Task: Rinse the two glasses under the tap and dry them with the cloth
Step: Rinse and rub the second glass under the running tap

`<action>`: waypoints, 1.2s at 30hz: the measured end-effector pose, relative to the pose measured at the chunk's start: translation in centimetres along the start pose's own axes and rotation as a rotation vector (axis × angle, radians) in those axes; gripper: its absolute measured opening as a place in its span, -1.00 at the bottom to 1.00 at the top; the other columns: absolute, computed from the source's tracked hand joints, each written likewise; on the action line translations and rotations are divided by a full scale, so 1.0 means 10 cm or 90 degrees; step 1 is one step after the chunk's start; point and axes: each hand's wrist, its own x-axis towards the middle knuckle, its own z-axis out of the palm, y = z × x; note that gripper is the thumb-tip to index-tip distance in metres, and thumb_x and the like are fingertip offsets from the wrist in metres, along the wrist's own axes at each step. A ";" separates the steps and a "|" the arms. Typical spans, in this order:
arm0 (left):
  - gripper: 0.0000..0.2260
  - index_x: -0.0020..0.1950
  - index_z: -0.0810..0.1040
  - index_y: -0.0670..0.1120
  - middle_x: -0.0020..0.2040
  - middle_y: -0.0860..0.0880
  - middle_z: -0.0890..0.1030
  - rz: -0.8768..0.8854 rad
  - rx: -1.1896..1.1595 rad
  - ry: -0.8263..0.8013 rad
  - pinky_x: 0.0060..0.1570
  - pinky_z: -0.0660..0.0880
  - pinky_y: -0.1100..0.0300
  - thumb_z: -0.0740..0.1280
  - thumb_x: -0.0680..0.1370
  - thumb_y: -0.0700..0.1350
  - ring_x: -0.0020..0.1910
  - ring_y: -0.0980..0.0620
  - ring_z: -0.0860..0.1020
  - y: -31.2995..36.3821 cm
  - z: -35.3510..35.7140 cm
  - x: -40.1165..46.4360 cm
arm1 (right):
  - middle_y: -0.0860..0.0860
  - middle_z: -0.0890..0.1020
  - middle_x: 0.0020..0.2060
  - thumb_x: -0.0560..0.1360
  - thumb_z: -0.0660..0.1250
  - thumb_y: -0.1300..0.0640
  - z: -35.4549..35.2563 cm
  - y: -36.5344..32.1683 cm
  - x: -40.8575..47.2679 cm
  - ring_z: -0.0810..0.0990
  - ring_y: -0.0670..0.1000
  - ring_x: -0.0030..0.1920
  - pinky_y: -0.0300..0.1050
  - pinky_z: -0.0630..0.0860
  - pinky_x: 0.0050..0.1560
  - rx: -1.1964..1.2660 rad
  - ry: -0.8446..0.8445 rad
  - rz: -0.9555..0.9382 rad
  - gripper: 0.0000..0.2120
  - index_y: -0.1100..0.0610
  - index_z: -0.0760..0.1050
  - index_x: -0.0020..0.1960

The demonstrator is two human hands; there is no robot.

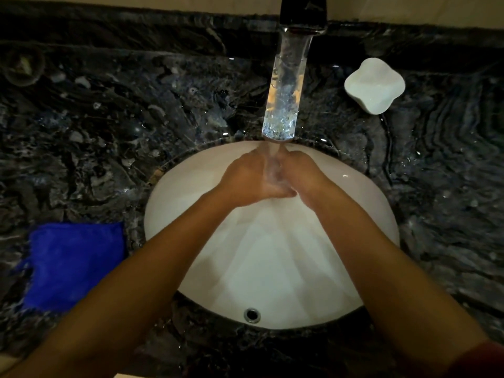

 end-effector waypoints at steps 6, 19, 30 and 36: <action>-0.63 0.28 0.56 0.00 0.16 -0.14 0.67 -0.136 -0.536 -0.044 -0.29 0.64 0.12 0.55 0.52 -0.01 -0.10 -0.01 0.73 -0.17 -0.12 -0.16 | 0.14 0.77 -0.24 0.56 0.28 0.02 -0.03 0.16 -0.03 0.76 0.15 -0.20 -0.04 0.64 -0.11 0.223 0.056 -0.034 -0.65 0.15 0.73 -0.22; -0.67 0.00 0.52 0.11 -0.21 0.04 0.63 -0.107 -0.467 0.194 -0.57 0.37 0.27 0.40 0.40 0.29 -0.53 0.19 0.50 -0.04 0.08 -0.14 | 0.28 0.60 -0.05 0.42 0.32 0.02 -0.10 0.21 -0.08 0.52 0.26 -0.02 0.17 0.43 0.11 0.332 -0.246 -0.037 -0.70 0.22 0.58 0.01; -0.63 0.07 0.57 -0.05 -0.22 -0.03 0.67 -0.308 -0.649 0.248 -0.52 0.43 0.24 0.27 0.49 0.22 -0.38 0.02 0.62 0.16 0.43 -0.17 | -0.11 0.70 -0.05 0.43 0.41 -0.10 0.20 0.36 -0.09 0.70 -0.05 -0.02 -0.15 0.59 -0.10 0.233 0.195 -0.109 -0.80 -0.09 0.56 0.02; -0.85 0.07 0.64 -0.10 -0.02 -0.02 0.70 -0.246 -0.484 0.425 0.08 0.60 0.10 0.29 0.64 -0.10 -0.03 0.07 0.65 0.22 0.37 -0.07 | -0.15 0.61 -0.26 0.52 0.24 -0.18 0.36 0.28 -0.07 0.58 -0.16 -0.24 -0.19 0.45 -0.25 0.019 0.326 -0.154 -0.78 -0.05 0.49 -0.05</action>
